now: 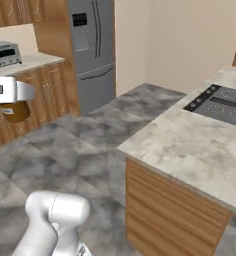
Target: Collect the turmeric, mayonnaise, and shaker from the cabinet and place them next to the stove.
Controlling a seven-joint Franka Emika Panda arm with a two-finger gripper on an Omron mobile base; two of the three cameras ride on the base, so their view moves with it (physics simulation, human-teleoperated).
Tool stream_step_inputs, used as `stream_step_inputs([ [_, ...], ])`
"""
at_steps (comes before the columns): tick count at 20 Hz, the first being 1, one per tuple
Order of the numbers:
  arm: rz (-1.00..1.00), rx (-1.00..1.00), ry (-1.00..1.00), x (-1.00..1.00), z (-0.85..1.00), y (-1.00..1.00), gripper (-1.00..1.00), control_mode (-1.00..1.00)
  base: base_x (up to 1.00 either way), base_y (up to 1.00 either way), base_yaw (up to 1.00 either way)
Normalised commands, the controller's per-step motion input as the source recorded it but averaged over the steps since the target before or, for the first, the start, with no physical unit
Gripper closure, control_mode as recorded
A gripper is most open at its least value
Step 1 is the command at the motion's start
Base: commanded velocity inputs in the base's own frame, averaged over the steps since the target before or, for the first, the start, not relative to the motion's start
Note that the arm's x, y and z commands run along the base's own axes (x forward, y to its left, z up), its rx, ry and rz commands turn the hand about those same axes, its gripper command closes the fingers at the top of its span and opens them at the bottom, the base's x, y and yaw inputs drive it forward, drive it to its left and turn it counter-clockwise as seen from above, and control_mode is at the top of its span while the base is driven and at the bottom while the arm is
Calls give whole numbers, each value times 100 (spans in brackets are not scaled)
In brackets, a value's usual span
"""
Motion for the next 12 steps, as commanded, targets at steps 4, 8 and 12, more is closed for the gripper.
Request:
stream_step_inputs([
  [4,0,0,0,0,0,0,100,100,49,39,-54],
  [8,0,0,0,0,0,0,100,100,45,37,-54],
  [12,0,0,0,0,0,0,100,100,41,40,-55],
])
